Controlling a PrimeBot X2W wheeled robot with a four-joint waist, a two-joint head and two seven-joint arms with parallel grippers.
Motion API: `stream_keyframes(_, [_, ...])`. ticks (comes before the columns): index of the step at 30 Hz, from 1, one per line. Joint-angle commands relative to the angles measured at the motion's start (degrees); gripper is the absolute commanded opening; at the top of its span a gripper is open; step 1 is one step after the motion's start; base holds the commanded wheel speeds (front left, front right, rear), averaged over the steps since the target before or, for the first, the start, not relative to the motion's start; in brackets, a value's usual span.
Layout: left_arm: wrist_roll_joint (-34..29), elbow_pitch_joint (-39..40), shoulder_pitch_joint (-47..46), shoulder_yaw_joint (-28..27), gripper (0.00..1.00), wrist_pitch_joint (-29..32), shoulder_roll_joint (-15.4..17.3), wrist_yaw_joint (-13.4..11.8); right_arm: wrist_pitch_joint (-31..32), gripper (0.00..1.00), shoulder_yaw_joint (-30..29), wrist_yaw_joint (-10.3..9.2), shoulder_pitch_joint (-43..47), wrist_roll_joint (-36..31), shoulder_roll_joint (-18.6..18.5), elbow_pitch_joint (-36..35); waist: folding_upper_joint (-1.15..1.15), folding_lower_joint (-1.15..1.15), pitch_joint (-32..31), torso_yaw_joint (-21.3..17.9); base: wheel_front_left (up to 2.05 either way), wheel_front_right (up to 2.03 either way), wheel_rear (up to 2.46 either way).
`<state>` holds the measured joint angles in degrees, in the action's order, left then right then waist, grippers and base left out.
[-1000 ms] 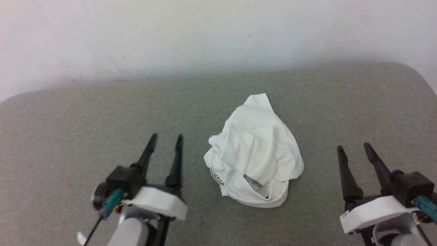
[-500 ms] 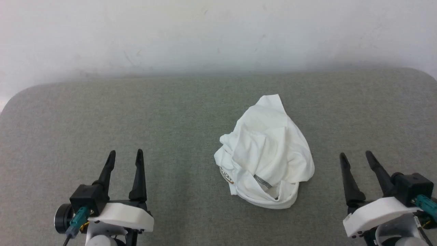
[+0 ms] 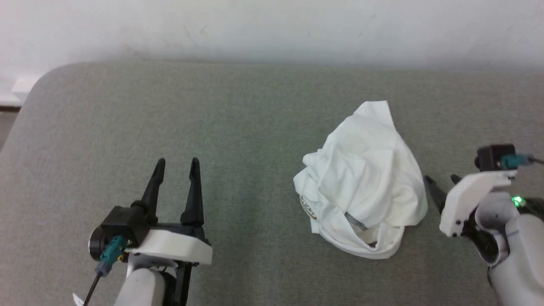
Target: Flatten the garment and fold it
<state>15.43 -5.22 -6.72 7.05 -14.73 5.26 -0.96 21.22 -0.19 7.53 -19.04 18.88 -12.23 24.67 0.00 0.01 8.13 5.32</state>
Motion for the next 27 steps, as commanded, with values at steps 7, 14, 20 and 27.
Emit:
stream_keyframes(7, [-1.54,-0.16,-1.87,-1.23,1.00,-0.27,-1.51,1.37,11.96,1.00,10.93,-0.04,-7.77,7.78,-2.91,9.96,0.00,-0.01,3.78,3.09,0.00,0.00,0.00])
stream_keyframes(14, [-2.13,-1.09,-1.25,-2.32,1.00,-0.27,-2.03,2.08,14.16,0.00,15.86,-0.04,-8.40,14.32,-5.62,10.23,0.00,-0.01,2.38,1.92,0.00,0.00,0.00])
stream_keyframes(20, [-2.61,-1.74,0.26,-3.55,1.00,-0.27,-2.16,2.82,-1.26,0.00,7.78,-0.04,-4.78,11.31,-8.88,0.13,0.00,-0.01,-0.19,0.41,0.00,0.00,0.00])
stream_keyframes(27, [-3.35,-1.74,2.00,-4.65,1.00,-0.27,-2.22,3.22,-3.73,0.00,-11.73,-0.04,12.52,3.16,-2.46,-17.57,0.00,-0.01,-1.92,-1.03,0.00,0.00,0.00])
